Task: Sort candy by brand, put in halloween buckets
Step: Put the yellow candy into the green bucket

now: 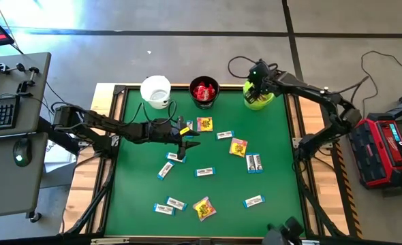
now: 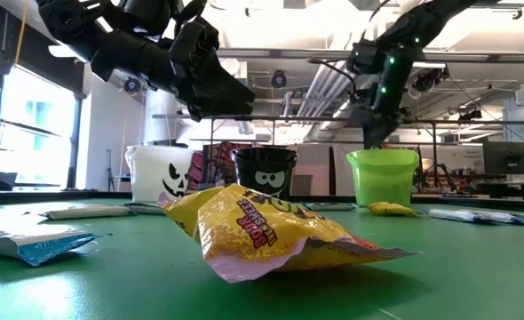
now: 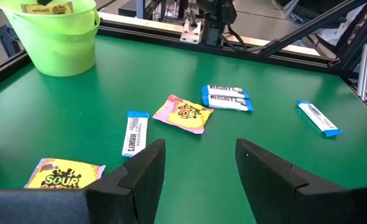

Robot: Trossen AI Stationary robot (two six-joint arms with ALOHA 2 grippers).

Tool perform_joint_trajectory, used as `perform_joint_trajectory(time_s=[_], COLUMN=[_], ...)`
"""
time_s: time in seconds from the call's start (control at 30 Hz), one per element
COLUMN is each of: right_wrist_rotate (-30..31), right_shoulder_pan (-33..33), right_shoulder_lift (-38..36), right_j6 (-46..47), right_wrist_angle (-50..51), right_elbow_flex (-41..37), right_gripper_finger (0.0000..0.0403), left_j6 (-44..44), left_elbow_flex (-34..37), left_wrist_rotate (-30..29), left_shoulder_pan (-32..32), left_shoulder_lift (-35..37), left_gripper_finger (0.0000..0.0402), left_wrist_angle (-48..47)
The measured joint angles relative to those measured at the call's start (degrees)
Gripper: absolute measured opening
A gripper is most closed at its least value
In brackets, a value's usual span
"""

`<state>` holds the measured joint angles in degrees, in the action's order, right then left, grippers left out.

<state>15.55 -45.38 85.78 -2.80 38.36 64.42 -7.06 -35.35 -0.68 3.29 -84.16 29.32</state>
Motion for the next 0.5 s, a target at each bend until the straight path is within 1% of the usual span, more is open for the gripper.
perform_joint_trajectory(time_s=[0.03,0.1,0.2,0.23,0.27,0.4,0.5], right_wrist_rotate=[-0.5,-1.3,-2.4,-2.8,-3.6,-5.3,-5.8], right_shoulder_pan=[-0.6,-1.7,-2.8,-3.1,-3.2,-3.4,-3.3], right_shoulder_lift=[0.0,0.1,0.1,0.1,0.1,1.1,3.1], right_j6=[0.0,0.8,1.5,1.5,1.4,2.5,2.8], right_wrist_angle=[0.3,0.8,0.9,1.1,1.1,1.2,1.2], right_elbow_flex=[0.0,0.0,0.0,0.0,0.0,0.0,-0.1], right_gripper_finger=[0.0176,0.0137,0.0051,0.0027,0.0014,0.0021,0.0006], left_j6=[-0.2,-0.3,-0.3,-0.3,-0.3,-0.3,-0.3], left_elbow_flex=[0.0,0.0,0.0,0.0,0.0,0.0,0.0], left_wrist_rotate=[0.0,0.0,0.0,0.0,0.0,0.0,0.0], left_shoulder_pan=[0.0,0.0,0.0,0.0,0.0,0.0,0.0], left_shoulder_lift=[0.0,0.0,0.0,0.0,0.0,0.0,0.0], left_gripper_finger=[0.0186,0.0186,0.0186,0.0186,0.0186,0.0186,0.0186], left_wrist_angle=[0.0,0.0,-0.5,-0.7,-0.8,-1.0,-1.0])
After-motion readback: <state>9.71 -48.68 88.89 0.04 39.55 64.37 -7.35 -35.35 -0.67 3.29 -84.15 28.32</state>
